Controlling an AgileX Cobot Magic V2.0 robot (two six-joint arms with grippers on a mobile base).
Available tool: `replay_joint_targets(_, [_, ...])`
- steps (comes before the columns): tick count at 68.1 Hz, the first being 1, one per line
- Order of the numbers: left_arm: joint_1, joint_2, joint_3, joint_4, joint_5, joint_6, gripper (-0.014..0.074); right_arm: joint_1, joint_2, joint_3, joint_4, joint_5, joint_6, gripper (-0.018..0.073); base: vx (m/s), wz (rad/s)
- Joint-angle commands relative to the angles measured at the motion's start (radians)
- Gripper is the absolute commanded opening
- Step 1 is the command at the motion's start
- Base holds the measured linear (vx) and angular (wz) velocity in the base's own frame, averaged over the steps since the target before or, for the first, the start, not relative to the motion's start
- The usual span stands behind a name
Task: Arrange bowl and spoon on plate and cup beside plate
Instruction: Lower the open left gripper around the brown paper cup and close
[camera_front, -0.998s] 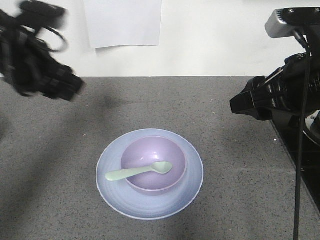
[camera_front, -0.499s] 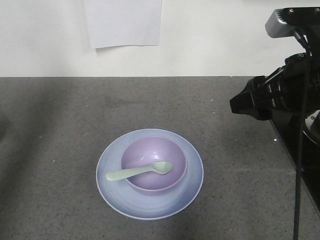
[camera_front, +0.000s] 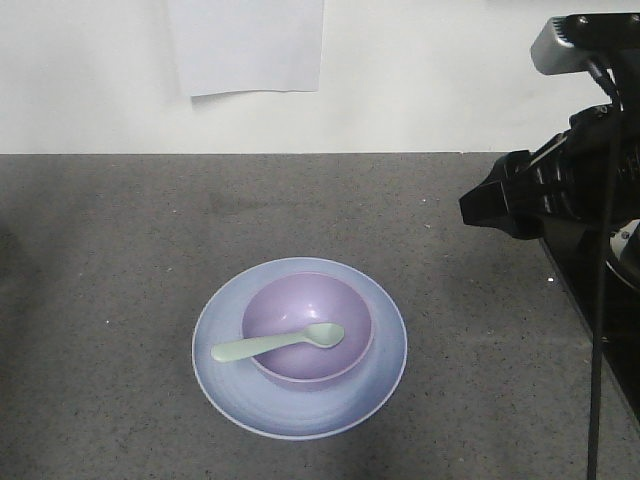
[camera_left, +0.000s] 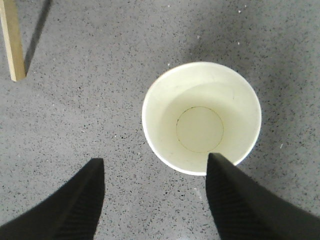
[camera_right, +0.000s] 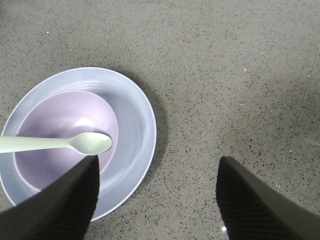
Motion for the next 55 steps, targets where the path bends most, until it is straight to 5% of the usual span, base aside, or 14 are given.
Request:
replay_joint_targets(1, [0.004, -0.023, -0.017, 0.014, -0.045, -0.012, 0.0435, -0.006, -0.022, -0.026, 0.006, -0.064, -0.012, 0.049, 0.0, 0.0])
replay_joint_targets(55, [0.004, 0.13, -0.017, 0.031, -0.05, -0.036, 0.0435, -0.006, -0.022, -0.026, 0.006, -0.065, -0.014, 0.049, 0.0, 0.0])
